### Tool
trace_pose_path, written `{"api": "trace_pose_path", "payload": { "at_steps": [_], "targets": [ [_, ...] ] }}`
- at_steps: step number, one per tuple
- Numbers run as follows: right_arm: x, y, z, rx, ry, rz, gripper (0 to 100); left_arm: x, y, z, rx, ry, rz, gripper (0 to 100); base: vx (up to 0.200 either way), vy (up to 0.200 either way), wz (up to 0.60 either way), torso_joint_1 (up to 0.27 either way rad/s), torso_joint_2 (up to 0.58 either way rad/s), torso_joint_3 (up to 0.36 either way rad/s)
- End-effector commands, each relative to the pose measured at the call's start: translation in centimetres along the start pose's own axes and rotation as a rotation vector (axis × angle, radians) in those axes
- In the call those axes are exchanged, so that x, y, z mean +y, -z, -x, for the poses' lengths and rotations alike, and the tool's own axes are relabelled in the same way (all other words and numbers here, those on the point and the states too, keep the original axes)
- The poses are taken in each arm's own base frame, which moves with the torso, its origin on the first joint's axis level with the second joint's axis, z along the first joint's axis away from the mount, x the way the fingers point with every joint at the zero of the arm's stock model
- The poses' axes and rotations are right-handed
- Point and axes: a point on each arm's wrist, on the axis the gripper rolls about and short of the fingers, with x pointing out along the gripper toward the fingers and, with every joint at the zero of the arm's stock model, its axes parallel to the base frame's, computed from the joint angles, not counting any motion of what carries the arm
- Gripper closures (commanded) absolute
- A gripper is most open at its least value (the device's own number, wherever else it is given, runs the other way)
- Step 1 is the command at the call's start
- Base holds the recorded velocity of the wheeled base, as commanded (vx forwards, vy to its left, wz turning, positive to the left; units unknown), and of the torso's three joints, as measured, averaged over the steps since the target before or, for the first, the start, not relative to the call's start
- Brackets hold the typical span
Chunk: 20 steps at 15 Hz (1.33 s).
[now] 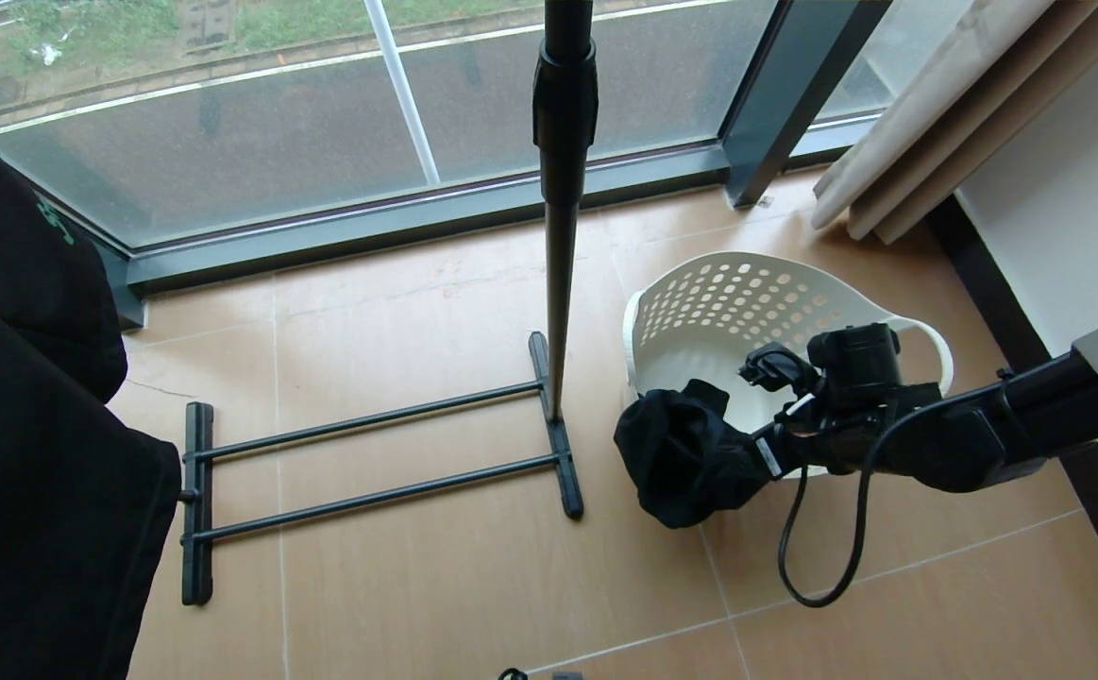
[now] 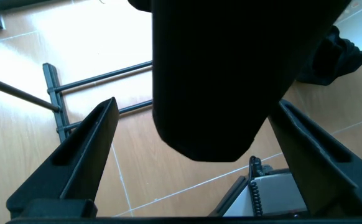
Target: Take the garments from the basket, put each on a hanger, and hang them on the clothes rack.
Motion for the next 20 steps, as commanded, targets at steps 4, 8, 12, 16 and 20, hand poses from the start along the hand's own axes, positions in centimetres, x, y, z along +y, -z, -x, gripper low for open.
{"api": "trace_pose_path", "payload": {
  "at_steps": [4, 8, 12, 16, 20],
  "targets": [
    [-0.4, -1.0, -3.9, -0.014, 0.011, -0.003, 0, 0.0, 0.0, 0.0, 0.001, 0.0, 0.0, 0, 0.0, 0.0, 0.0, 0.0, 0.0, 0.0],
    [-0.9, -1.8, -5.0, -0.035, 0.022, -0.009, 0, 0.0, 0.0, 0.0, 0.001, 0.0, 0.001, 0, 0.0, 0.0, 0.0, 0.0, 0.0, 0.0],
    [-0.9, -1.9, -5.4, -0.037, 0.023, -0.009, 0, 0.0, 0.0, 0.0, 0.001, 0.0, 0.001, 0, 0.0, 0.0, 0.0, 0.0, 0.0, 0.0],
    [-0.8, -1.7, -5.9, -0.03, 0.021, -0.009, 0, 0.0, 0.0, 0.0, 0.001, 0.0, 0.001, 0, 0.0, 0.0, 0.0, 0.0, 0.0, 0.0],
    [-0.9, -1.4, -7.7, -0.022, 0.021, -0.011, 0, 0.0, 0.0, 0.0, 0.001, 0.0, 0.001, 0, 0.0, 0.0, 0.0, 0.0, 0.0, 0.0]
  ]
}}
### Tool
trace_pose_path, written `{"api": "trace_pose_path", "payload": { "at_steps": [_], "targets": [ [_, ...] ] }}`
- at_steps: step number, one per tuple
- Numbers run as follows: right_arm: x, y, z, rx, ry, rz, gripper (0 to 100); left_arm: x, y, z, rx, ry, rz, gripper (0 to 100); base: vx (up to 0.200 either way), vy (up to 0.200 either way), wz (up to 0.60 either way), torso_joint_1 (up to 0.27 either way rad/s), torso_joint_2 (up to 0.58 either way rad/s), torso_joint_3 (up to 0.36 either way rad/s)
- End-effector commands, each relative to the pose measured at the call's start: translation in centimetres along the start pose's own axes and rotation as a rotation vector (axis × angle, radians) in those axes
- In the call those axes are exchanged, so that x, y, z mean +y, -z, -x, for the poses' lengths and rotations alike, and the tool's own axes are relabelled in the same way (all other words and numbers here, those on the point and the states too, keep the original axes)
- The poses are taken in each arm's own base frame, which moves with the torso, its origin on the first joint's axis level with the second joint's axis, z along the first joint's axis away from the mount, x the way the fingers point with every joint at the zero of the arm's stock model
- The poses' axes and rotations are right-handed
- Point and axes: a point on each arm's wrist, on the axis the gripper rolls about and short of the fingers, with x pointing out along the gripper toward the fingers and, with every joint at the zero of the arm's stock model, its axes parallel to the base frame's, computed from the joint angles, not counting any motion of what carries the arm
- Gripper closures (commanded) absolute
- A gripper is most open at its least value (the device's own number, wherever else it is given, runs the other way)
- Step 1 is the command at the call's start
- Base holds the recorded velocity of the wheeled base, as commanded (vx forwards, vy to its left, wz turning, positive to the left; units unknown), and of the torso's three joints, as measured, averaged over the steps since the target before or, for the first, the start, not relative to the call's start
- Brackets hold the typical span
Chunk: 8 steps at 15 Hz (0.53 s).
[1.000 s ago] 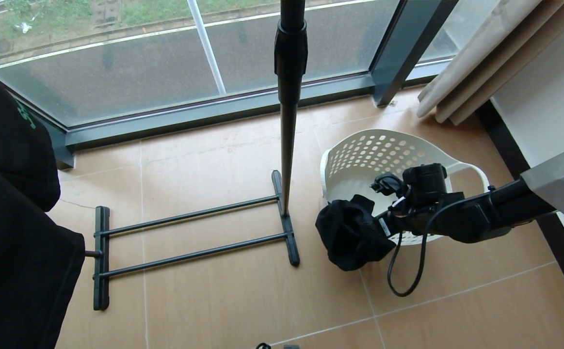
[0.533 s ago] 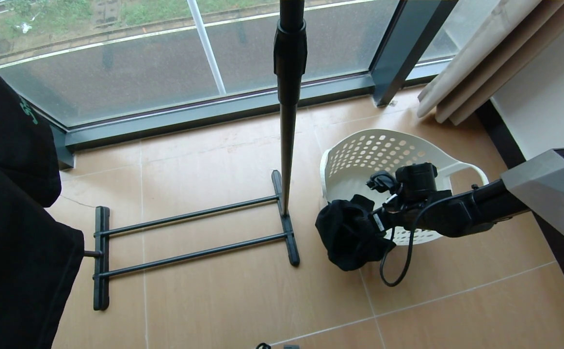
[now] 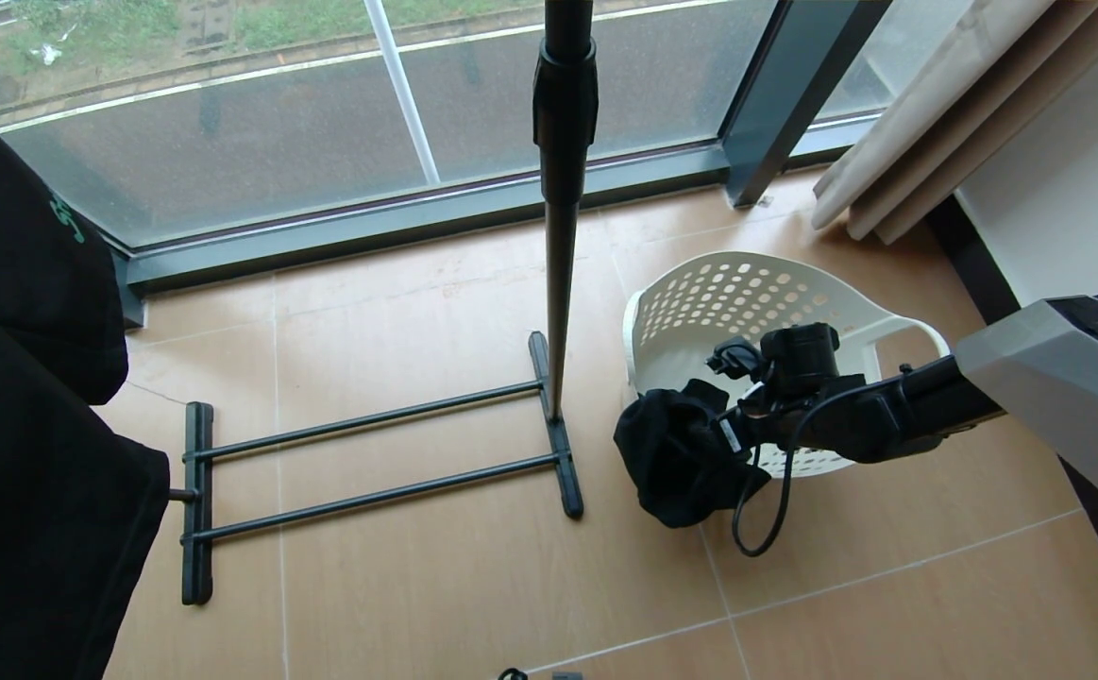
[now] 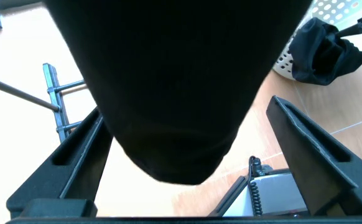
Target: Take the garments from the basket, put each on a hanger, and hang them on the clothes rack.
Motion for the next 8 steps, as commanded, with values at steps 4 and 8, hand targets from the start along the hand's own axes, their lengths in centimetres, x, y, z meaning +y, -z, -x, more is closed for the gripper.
{"api": "trace_pose_path", "payload": {
  "at_steps": [4, 8],
  "targets": [
    [-0.2, 0.2, -2.3, -0.002, 0.005, -0.003, 0, 0.0, 0.0, 0.0, 0.001, 0.0, 0.0, 0, 0.0, 0.0, 0.0, 0.0, 0.0, 0.0],
    [-0.3, -0.2, -2.3, -0.002, 0.005, -0.008, 0, 0.0, 0.0, 0.0, 0.001, 0.0, 0.0, 0, 0.0, 0.0, 0.0, 0.0, 0.0, 0.0]
  ]
}}
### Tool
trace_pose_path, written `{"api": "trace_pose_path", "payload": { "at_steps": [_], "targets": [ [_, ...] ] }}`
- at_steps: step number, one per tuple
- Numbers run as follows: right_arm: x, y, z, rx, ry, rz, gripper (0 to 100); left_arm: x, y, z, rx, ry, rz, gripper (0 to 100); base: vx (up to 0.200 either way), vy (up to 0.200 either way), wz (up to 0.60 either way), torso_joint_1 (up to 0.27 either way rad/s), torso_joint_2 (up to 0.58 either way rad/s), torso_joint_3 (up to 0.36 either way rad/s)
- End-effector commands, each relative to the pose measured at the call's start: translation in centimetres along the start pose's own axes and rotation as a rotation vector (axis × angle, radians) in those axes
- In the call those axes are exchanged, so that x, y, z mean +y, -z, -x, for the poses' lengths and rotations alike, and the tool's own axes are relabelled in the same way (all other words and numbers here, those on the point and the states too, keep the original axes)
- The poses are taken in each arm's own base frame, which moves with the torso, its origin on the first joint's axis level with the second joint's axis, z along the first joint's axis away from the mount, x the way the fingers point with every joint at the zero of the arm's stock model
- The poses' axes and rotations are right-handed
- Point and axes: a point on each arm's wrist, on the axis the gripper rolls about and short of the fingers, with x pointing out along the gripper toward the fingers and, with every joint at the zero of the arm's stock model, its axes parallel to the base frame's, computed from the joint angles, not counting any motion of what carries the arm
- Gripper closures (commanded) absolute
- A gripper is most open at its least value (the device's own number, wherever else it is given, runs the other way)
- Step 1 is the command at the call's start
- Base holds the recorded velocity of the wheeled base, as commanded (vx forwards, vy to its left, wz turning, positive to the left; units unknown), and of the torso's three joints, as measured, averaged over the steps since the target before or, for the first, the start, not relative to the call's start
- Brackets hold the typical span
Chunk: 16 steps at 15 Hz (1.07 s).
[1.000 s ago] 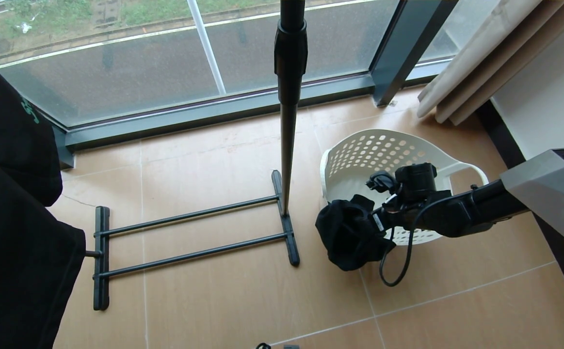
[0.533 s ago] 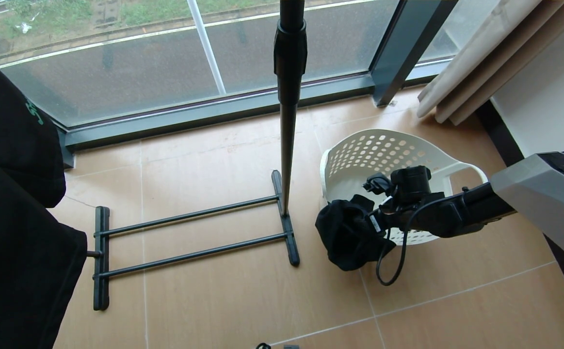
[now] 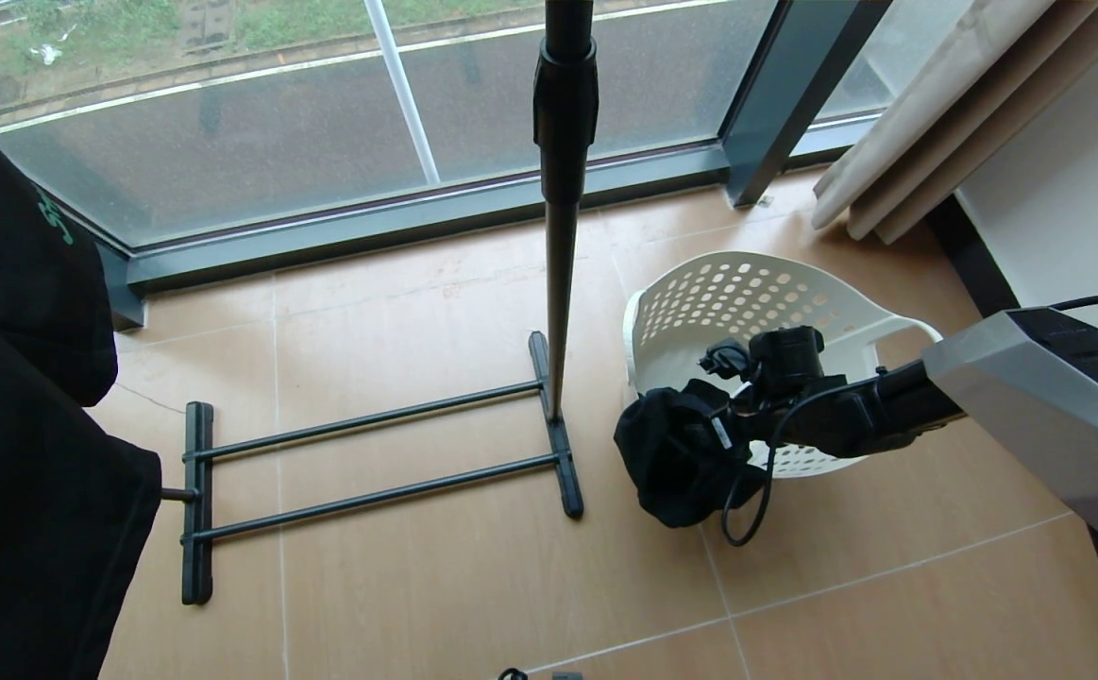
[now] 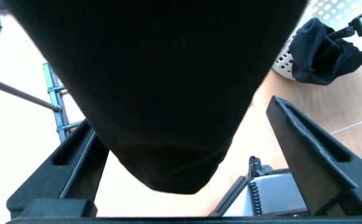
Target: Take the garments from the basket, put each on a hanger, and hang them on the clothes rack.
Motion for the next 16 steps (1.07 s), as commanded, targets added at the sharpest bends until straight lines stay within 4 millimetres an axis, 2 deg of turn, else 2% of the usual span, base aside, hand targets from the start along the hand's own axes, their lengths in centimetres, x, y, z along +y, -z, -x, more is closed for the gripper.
{"api": "trace_pose_path", "payload": {
  "at_steps": [1, 3, 6, 8, 12, 13, 16],
  "targets": [
    [-0.1, -0.4, 0.4, -0.012, 0.003, -0.012, 0, 0.0, 0.0, 0.0, 0.001, 0.0, 0.0, 0, 0.0, 0.0, 0.0, 0.0, 0.0, 0.0],
    [-0.2, -0.7, 1.8, 0.005, -0.008, -0.015, 0, 0.0, 0.0, 0.0, 0.001, 0.0, -0.001, 0, 0.0, 0.0, 0.0, 0.0, 0.0, 0.0],
    [-0.2, -0.9, 2.5, 0.019, -0.025, -0.013, 0, 0.0, 0.0, 0.0, 0.001, 0.0, -0.001, 0, 0.0, 0.0, 0.0, 0.0, 0.0, 0.0],
    [0.0, -0.3, 1.9, 0.044, -0.042, -0.013, 0, 0.0, 0.0, 0.0, 0.001, 0.0, 0.0, 0, 0.0, 0.0, 0.0, 0.0, 0.0, 0.0],
    [0.1, 0.1, 1.7, 0.058, -0.053, -0.007, 0, 0.0, 0.0, 0.0, 0.001, 0.001, -0.001, 0, 0.0, 0.0, 0.0, 0.0, 0.0, 0.0],
    [0.2, 0.6, 1.0, 0.074, -0.053, -0.007, 0, 0.0, 0.0, 0.0, 0.001, 0.001, -0.001, 0, 0.0, 0.0, 0.0, 0.0, 0.0, 0.0],
    [0.2, 0.5, 0.2, 0.067, -0.047, -0.005, 0, 0.0, 0.0, 0.0, 0.001, 0.001, -0.001, 0, 0.0, 0.0, 0.0, 0.0, 0.0, 0.0]
  ]
}}
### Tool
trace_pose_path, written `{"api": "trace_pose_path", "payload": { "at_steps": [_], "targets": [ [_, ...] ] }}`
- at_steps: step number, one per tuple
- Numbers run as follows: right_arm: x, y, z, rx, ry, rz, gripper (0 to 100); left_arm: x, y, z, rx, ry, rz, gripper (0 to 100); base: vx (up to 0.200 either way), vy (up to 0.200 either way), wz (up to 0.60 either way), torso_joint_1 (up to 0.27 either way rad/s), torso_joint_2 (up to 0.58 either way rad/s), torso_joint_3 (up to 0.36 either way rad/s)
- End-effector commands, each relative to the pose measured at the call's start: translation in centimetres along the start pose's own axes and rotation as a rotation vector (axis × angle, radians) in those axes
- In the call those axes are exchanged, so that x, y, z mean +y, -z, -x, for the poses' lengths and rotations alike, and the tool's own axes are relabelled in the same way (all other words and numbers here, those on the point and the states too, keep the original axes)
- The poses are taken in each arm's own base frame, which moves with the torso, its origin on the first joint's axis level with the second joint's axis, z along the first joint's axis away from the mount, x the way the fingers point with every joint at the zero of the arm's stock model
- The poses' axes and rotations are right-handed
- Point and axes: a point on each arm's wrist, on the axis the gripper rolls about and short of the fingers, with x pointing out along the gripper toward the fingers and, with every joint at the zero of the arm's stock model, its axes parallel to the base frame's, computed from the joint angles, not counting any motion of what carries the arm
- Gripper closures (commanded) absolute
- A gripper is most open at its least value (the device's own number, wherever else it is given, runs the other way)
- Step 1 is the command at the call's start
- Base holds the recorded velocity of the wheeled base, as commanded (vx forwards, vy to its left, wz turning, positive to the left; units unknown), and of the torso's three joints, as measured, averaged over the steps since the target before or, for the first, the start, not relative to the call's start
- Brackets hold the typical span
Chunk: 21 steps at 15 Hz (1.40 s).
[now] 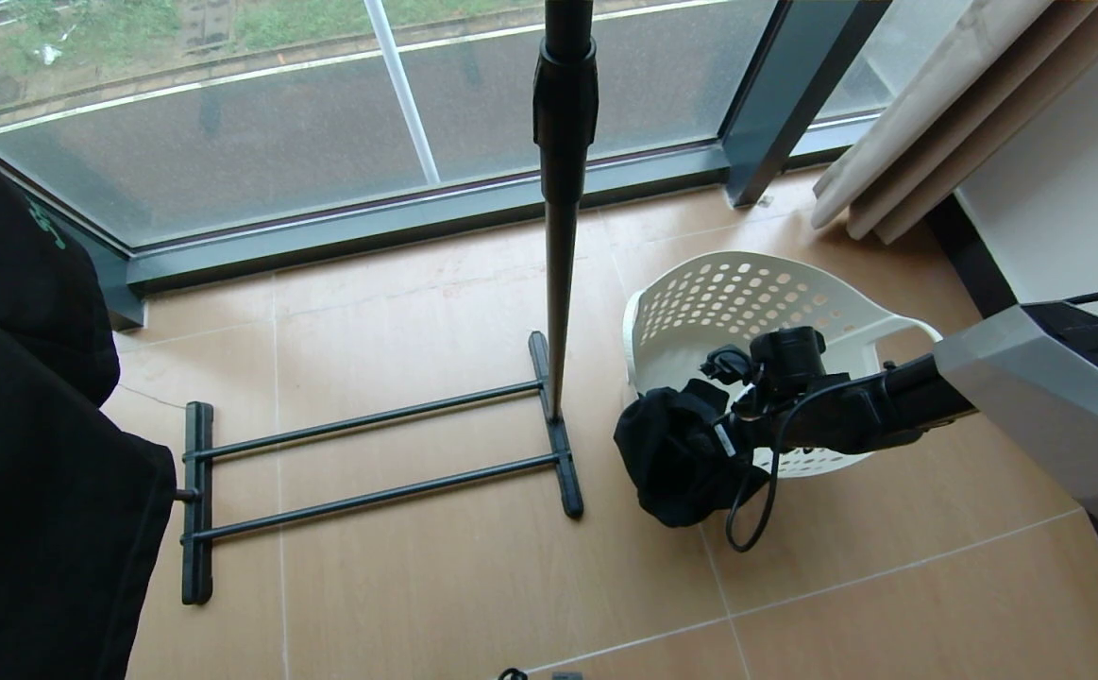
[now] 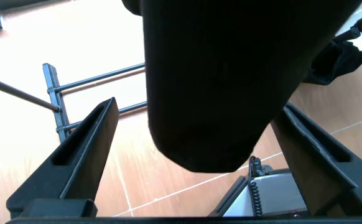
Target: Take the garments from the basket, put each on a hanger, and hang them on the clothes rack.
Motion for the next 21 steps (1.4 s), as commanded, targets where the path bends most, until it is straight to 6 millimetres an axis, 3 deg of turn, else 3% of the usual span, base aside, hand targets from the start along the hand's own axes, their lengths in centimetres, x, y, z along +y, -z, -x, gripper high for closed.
{"api": "trace_pose_path", "payload": {
  "at_steps": [1, 5, 6, 10, 13, 18, 19, 20, 21],
  "targets": [
    [0.0, 0.1, -0.8, 0.001, 0.001, 0.0, 0, 0.0, 0.0, 0.0, 0.001, -0.001, 0.0, 0, 0.0, 0.0, 0.0, 0.0, 0.0, 0.0],
    [0.0, 0.2, -1.6, 0.003, 0.002, -0.001, 0, 0.0, 0.0, 0.0, 0.001, -0.001, 0.002, 0, 0.0, 0.0, 0.0, 0.0, 0.0, 0.0],
    [-0.1, 0.3, -1.7, 0.008, 0.003, -0.003, 100, 0.0, 0.0, 0.0, 0.001, -0.001, 0.002, 0, 0.0, 0.0, 0.0, 0.0, 0.0, 0.0],
    [-0.2, 0.6, -2.3, 0.013, 0.003, -0.008, 100, 0.0, 0.0, 0.0, 0.001, 0.0, 0.0, 0, 0.0, 0.0, 0.0, 0.0, 0.0, 0.0],
    [-0.5, 0.3, -1.5, -0.002, 0.008, -0.019, 100, 0.0, 0.0, 0.0, 0.001, -0.001, 0.0, 0, 0.0, 0.0, 0.0, 0.0, 0.0, 0.0],
    [-0.6, -1.6, 5.5, -0.109, 0.022, -0.012, 100, 0.0, 0.0, 0.0, 0.001, 0.0, 0.0, 0, 0.0, 0.0, 0.0, 0.0, 0.0, 0.0],
    [-0.5, -1.6, 6.1, -0.116, 0.023, -0.011, 100, 0.0, 0.0, 0.0, 0.001, -0.001, 0.0, 0, 0.0, 0.0, 0.0, 0.0, 0.0, 0.0],
    [-0.1, -1.5, 8.7, -0.154, 0.023, -0.003, 100, 0.0, 0.0, 0.0, 0.001, -0.001, 0.0, 0, 0.0, 0.0, 0.0, 0.0, 0.0, 0.0],
    [0.2, -1.4, 10.1, -0.176, 0.023, 0.002, 100, 0.0, 0.0, 0.0, 0.001, -0.001, 0.0, 0, 0.0, 0.0, 0.0, 0.0, 0.0, 0.0]
  ]
}}
